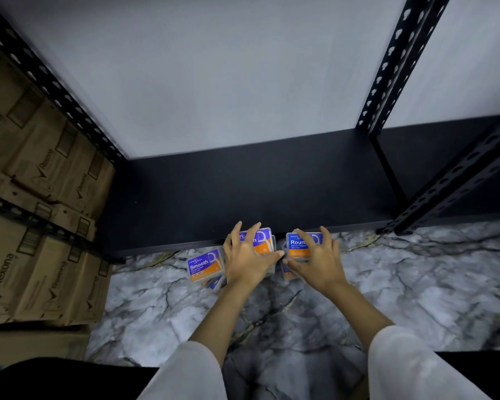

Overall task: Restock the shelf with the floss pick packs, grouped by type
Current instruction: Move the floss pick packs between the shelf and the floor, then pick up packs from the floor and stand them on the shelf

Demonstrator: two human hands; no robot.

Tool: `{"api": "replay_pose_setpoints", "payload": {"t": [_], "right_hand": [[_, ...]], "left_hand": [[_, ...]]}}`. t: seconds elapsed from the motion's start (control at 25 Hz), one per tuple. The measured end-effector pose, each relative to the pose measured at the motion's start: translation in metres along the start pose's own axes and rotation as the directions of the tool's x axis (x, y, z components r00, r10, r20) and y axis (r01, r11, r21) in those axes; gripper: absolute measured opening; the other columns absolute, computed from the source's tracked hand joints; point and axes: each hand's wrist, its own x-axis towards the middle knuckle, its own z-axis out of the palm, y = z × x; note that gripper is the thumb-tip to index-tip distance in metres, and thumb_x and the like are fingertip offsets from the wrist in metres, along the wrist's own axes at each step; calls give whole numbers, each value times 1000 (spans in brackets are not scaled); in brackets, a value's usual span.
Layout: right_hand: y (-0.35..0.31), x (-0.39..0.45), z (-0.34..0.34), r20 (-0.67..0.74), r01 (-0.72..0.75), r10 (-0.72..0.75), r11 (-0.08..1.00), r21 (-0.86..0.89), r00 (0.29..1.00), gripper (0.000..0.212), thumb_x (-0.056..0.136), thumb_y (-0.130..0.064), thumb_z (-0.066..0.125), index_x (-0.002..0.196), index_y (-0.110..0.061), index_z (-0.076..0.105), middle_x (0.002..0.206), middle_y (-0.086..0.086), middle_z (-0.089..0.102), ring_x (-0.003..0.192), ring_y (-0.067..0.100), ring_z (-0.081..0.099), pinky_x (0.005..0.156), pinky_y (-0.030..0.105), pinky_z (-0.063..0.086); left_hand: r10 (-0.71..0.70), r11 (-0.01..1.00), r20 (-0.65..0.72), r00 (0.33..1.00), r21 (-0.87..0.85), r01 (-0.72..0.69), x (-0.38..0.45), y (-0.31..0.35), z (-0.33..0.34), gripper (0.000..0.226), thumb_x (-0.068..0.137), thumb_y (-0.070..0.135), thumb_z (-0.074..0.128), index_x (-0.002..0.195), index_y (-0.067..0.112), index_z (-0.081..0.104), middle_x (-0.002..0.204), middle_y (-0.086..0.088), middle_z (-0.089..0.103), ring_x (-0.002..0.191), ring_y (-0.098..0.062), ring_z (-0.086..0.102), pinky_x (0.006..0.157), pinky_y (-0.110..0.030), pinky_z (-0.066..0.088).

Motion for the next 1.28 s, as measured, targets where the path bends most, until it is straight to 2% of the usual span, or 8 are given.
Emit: {"api": "replay_pose_setpoints", "payload": {"t": [0.2,0.48,0.64,0.76,0.96,1.2,1.28], "right_hand": [[-1,2,2,-22,-11,12,1000,8,1000,72,79,-44,71,141,-35,36,153,11,12,137,32,21,105,39,36],[-14,-9,-31,-78,8,-4,998,57,997,76,76,-42,71,142,-32,36,152,11,13,133,31,23,103,41,39],[-41,-23,-77,-176,75,-59,994,85,983,83,73,-43,70,145,-28,31,150,9,13,129,29,23,104,41,39],[-71,-42,-117,-257,173,-141,979,107,956,80,75,-44,70,144,-29,32,150,8,14,128,27,23,104,38,39],[-141,-87,-188,-402,377,-307,920,108,863,79,76,-45,71,144,-32,32,150,4,14,132,20,18,103,31,36],[-242,-122,-265,-584,631,-479,772,75,656,79,79,-43,72,145,-33,30,150,-5,11,131,10,18,85,8,28],[-276,-119,-283,-623,697,-522,716,52,582,79,78,-43,72,144,-34,30,150,-6,9,131,9,17,86,10,30]], "left_hand": [[3,999,-26,1000,-43,-4,3,-2,2,79,72,47,78,141,36,41,151,8,21,133,-20,28,104,-37,39],[44,996,-79,996,-76,-50,-6,18,-25,81,71,46,79,141,33,39,143,9,26,129,-18,31,100,-35,44],[92,989,-188,978,-95,-112,-22,43,-65,79,71,48,78,138,33,39,139,11,29,127,-17,32,86,-32,47],[169,972,-314,934,-105,-211,-42,67,-105,76,70,49,77,136,35,41,137,14,30,126,-15,34,80,-29,46],[317,909,-539,780,-61,-412,-81,103,-195,73,71,50,76,133,36,40,135,12,33,122,-16,40,83,-36,54],[404,789,-779,480,31,-614,-111,147,-322,72,71,41,79,133,33,44,137,8,33,124,-14,36,88,-22,45],[412,786,-810,416,85,-613,-104,158,-359,72,71,43,79,133,34,43,139,8,32,124,-15,36,88,-24,46]]}}
